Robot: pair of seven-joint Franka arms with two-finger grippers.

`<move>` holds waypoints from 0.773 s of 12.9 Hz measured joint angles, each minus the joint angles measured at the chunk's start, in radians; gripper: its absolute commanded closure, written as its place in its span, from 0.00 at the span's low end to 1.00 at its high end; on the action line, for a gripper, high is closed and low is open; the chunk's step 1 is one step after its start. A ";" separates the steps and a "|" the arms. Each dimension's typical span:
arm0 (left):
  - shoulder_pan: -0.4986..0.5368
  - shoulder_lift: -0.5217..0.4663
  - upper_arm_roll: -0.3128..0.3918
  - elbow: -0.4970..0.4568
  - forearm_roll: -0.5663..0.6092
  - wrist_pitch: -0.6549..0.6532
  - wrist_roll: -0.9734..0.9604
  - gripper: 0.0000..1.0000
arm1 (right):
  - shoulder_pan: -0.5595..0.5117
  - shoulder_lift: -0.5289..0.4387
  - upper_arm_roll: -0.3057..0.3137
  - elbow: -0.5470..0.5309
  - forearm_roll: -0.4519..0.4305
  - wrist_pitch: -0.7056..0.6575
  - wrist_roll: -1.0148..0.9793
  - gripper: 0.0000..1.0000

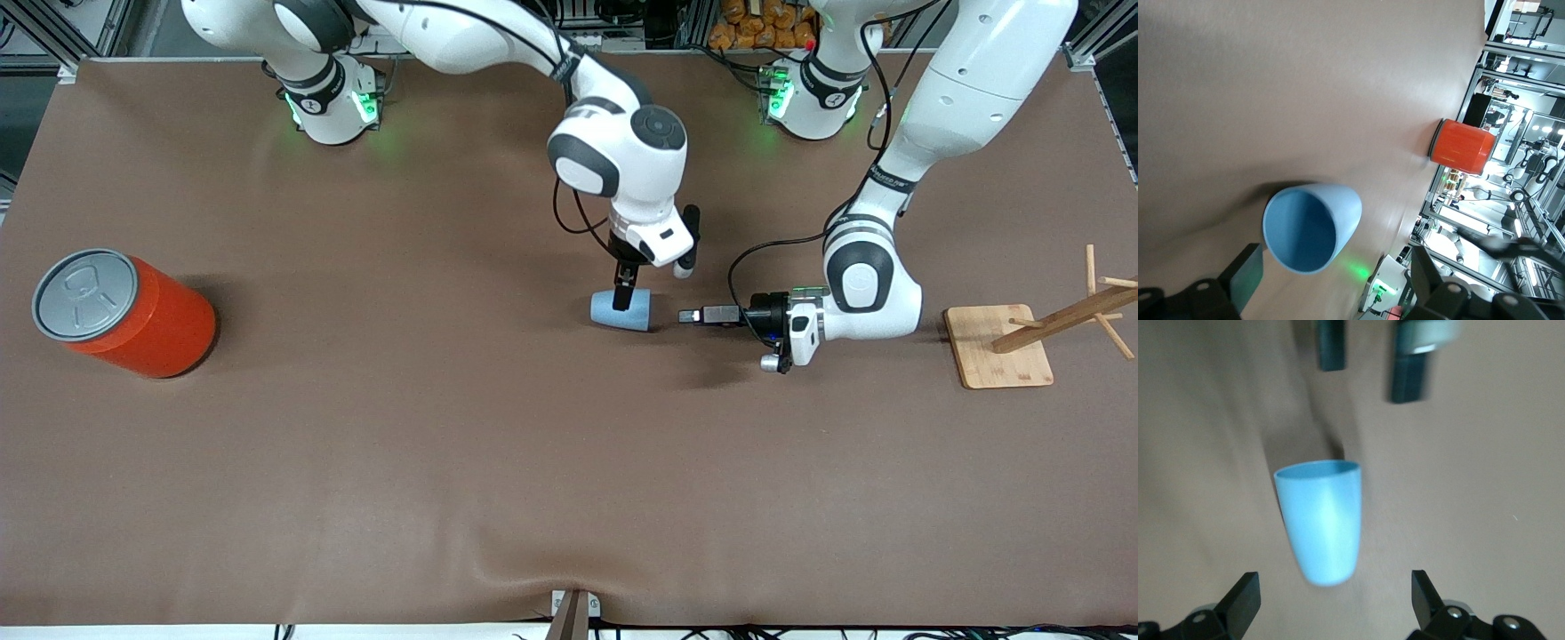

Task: Flip cup
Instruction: 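Grasp the cup with the left gripper while the right gripper holds it, then open the right gripper and pull the right arm back to rest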

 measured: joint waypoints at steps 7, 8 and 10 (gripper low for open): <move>-0.094 0.021 -0.005 -0.017 -0.095 0.003 0.007 0.21 | -0.342 -0.228 -0.017 0.000 0.125 -0.189 0.003 0.00; -0.109 0.027 -0.005 -0.014 -0.104 0.009 0.011 0.23 | -0.418 -0.246 -0.018 -0.001 0.181 -0.218 0.000 0.00; -0.126 0.038 -0.005 -0.011 -0.107 0.026 0.020 0.25 | -0.565 -0.283 -0.016 -0.001 0.248 -0.282 -0.004 0.00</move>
